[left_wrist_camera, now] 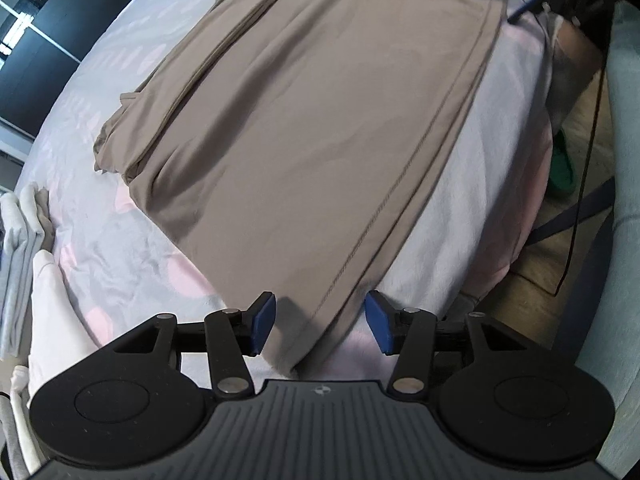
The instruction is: Fold clothes
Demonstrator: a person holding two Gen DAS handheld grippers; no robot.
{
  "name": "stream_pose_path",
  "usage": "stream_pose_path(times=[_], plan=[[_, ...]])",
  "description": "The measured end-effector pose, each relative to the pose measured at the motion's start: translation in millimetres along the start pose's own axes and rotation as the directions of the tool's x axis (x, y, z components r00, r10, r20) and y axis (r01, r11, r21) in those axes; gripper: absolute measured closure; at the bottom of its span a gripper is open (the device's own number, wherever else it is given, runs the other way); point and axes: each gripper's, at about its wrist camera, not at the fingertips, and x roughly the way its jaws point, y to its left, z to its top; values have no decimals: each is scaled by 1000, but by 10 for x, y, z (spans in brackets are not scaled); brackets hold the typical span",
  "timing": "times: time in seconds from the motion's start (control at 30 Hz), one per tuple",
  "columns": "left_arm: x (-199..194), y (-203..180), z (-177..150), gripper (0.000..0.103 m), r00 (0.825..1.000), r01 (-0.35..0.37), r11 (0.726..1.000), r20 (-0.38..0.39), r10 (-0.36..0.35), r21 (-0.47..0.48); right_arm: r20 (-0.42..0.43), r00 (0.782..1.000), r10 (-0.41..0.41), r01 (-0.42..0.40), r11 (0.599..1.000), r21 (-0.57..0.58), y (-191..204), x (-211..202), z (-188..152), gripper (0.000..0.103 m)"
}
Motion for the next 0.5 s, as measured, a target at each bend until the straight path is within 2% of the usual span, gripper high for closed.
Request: stream_pose_path(times=[0.1, 0.2, 0.37, 0.5], plan=[[23, 13, -77, 53, 1000, -9, 999, -9, 10, 48, -31, 999, -42, 41, 998, -46, 67, 22, -43, 46], [54, 59, -136, 49, 1000, -8, 999, -9, 9, 46, -42, 996, -74, 71, 994, -86, 116, 47, -55, 45], [65, 8, -177, 48, 1000, -24, 996, 12, 23, 80, -71, 994, -86, 82, 995, -52, 52, 69, -93, 44], [64, 62, -147, 49, 1000, -17, 999, 3, 17, 48, -75, 994, -84, 81, 996, -49, 40, 91, -88, 46]])
